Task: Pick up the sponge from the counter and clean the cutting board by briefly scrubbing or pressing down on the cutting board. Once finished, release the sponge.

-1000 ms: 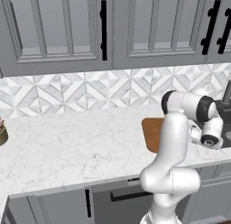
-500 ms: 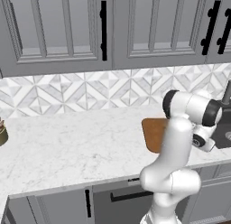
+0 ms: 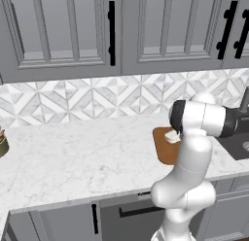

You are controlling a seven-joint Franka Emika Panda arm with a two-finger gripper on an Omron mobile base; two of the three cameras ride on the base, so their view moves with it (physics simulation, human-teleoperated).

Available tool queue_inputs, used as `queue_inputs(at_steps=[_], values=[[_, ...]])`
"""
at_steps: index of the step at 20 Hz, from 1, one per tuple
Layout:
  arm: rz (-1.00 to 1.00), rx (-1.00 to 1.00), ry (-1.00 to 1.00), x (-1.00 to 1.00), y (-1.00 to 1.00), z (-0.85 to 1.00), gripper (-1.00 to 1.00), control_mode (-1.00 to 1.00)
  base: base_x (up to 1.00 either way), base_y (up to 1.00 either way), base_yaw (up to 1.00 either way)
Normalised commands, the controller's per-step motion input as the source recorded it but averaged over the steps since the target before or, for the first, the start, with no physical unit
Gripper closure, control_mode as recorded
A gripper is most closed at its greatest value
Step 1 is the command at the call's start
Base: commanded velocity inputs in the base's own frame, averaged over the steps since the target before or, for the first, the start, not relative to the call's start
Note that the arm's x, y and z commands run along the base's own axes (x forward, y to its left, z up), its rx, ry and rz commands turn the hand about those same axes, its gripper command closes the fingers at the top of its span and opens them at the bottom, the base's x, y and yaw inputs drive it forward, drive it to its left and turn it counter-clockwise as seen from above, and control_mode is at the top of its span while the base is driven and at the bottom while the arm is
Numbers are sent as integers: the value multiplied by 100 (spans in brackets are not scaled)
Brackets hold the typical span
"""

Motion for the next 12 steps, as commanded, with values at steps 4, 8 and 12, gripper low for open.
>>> queue_inputs(at_steps=[4,8,12], values=[[-40,-39,-8,74,52,-100,100,-100,0,0,0],[-37,-30,-8,79,26,-100,100,-100,0,0,0],[-35,-28,-9,67,23,-100,100,-100,0,0,0]])
